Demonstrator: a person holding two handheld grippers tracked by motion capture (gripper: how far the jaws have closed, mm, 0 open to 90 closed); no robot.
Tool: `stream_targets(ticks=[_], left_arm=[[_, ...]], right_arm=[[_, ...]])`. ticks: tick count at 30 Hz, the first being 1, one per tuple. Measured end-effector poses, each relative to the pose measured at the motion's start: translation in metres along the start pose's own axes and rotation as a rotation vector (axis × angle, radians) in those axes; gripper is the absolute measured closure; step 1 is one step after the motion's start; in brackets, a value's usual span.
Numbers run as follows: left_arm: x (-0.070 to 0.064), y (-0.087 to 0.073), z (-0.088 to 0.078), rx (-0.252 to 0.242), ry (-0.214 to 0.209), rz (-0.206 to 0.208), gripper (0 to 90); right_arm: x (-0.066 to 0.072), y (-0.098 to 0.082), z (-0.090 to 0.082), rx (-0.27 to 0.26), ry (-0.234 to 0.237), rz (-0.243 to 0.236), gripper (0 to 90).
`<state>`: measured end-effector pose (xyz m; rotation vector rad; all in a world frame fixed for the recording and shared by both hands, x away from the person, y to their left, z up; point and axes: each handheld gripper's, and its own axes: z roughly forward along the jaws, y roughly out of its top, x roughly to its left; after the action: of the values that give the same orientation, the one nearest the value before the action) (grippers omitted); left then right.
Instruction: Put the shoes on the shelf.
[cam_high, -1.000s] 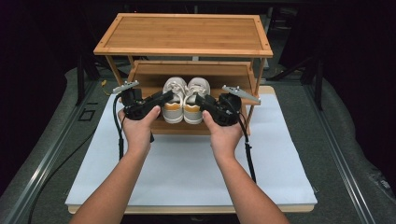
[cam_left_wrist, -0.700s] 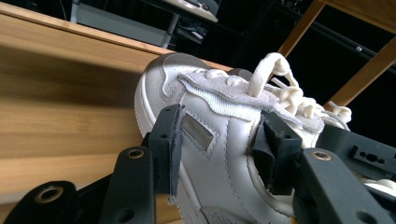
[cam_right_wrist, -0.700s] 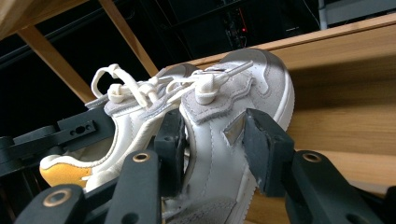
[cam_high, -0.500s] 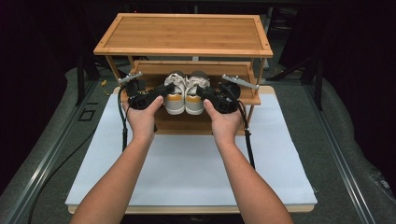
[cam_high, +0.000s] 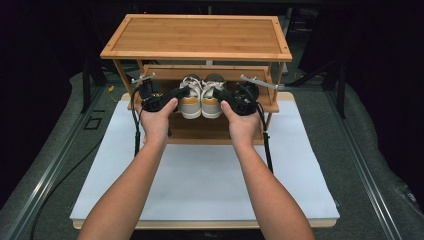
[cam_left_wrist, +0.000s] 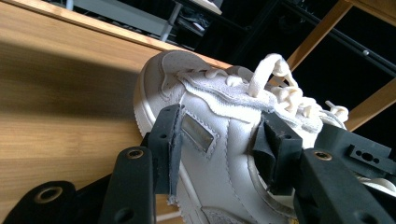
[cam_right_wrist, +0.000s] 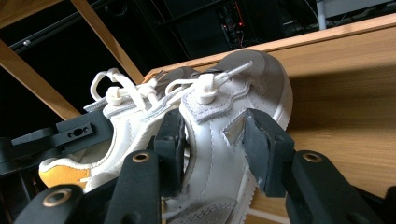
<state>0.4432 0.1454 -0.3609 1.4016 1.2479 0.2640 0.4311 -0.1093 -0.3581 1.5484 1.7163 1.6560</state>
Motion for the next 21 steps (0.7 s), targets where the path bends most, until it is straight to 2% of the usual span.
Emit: stream_targets(ticks=[3, 6, 8, 15, 21], left_arm=[[0.004, 0.002, 0.004, 0.007, 0.003, 0.002, 55.0], [0.006, 0.002, 0.006, 0.018, 0.007, -0.015, 54.8], [0.009, 0.001, 0.007, 0.028, 0.004, -0.017, 54.7], [0.014, 0.002, 0.009, 0.025, -0.016, -0.049, 51.3], [0.012, 0.004, 0.009, 0.026, -0.009, -0.046, 51.2]], right_arm=[[-0.002, 0.000, 0.004, 0.008, 0.004, -0.005, 59.0], [-0.003, 0.000, 0.007, 0.022, -0.002, -0.012, 58.9], [-0.003, -0.002, 0.010, 0.030, -0.011, -0.031, 58.7], [-0.004, 0.000, 0.011, 0.031, -0.010, 0.002, 55.2], [-0.004, 0.003, 0.010, 0.024, -0.017, -0.019, 53.6]])
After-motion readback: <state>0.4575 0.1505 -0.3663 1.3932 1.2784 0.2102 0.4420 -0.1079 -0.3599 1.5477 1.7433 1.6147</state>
